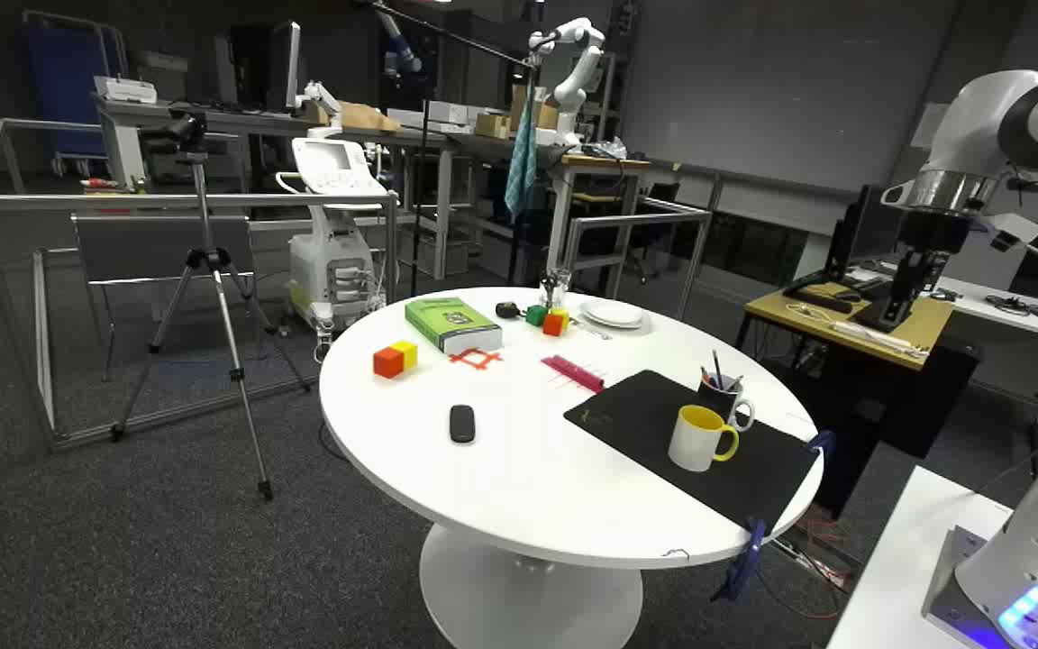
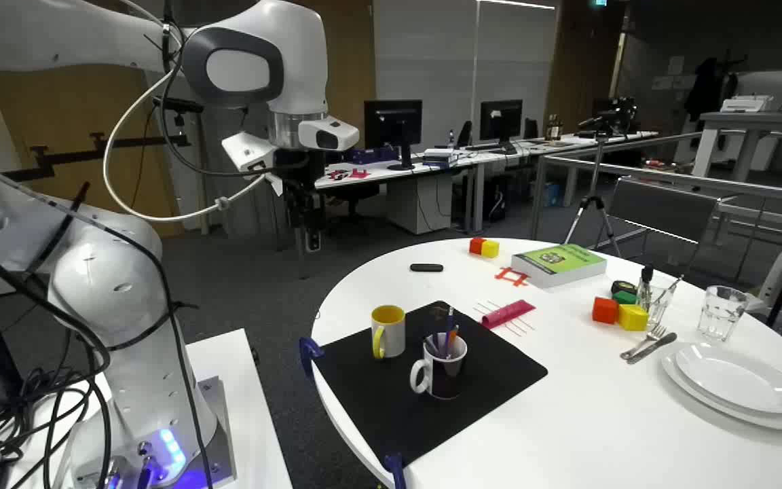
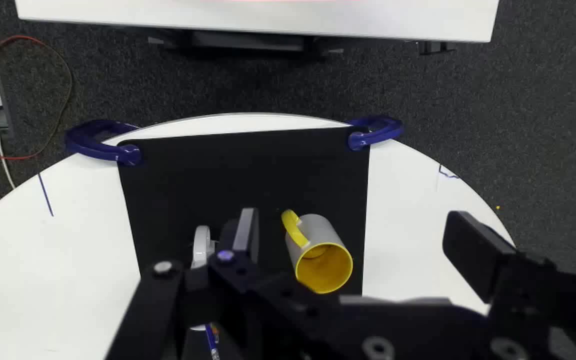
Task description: Pick up the black pen from the black and white mug and put it in the yellow and white mug
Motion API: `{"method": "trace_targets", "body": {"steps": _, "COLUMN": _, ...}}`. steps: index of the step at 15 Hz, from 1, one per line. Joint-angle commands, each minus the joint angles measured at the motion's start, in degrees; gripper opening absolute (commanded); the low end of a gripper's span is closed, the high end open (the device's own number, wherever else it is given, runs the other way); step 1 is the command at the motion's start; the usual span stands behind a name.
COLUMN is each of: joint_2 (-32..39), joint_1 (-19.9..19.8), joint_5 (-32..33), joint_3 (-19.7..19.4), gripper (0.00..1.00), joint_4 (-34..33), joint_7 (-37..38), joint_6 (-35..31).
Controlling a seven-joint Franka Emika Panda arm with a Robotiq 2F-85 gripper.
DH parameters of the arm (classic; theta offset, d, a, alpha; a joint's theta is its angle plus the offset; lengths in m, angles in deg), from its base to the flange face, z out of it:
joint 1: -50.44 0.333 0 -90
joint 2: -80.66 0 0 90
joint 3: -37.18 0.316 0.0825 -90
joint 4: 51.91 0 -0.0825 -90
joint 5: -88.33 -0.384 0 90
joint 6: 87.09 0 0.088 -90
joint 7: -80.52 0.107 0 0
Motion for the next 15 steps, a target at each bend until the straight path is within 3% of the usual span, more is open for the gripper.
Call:
{"method": "trace_targets", "body": {"steps": 1, "joint_2": 0.1, "joint_1": -0.7, "joint_5": -0.5, "joint_3": 0.6, "gripper": 1.00, "joint_4": -0.1, "joint_7": -0.5, "joint_6": 0.1}}
{"method": "trace_targets", "body": {"steps": 8, "joint_2": 1.4, "joint_1": -1.7, "joint_5": -0.2, "joint_3": 0.8, "gripper": 1.00, "joint_4": -0.1, "joint_7": 1.3, "joint_6": -3.1}}
{"method": "trace_targets", "body": {"steps": 15, "joint_2": 8.4, "joint_1": -3.4, "joint_5": 0.6, "joint_3": 0.3, "gripper": 1.00, "joint_4": -1.0, "joint_7": 1.2, "joint_6": -11.9}}
